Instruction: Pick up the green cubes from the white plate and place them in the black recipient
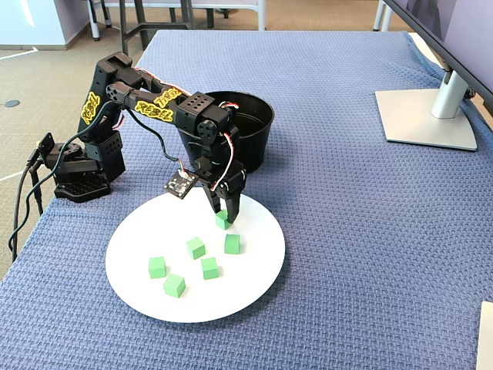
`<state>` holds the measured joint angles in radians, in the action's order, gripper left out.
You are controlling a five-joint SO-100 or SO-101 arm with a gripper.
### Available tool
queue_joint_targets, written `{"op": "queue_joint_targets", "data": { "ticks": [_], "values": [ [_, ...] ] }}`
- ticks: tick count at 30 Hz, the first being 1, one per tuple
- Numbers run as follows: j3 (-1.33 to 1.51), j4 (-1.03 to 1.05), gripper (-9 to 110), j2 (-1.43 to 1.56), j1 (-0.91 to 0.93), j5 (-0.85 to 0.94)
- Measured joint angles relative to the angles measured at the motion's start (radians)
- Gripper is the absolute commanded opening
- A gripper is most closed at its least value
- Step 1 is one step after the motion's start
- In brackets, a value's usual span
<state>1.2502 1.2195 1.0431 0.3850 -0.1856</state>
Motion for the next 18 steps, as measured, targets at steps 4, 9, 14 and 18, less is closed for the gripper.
{"op": "queue_joint_targets", "data": {
  "ticks": [4,9,14,18],
  "values": [
    [0.017,-0.012,0,0.003,0.000,0.000],
    [0.137,-0.041,0,0.158,0.037,-0.009],
    [0.241,-0.037,0,0.486,0.041,-0.009],
    [0.308,0.020,0,0.730,-0.044,-0.009]
  ]
}}
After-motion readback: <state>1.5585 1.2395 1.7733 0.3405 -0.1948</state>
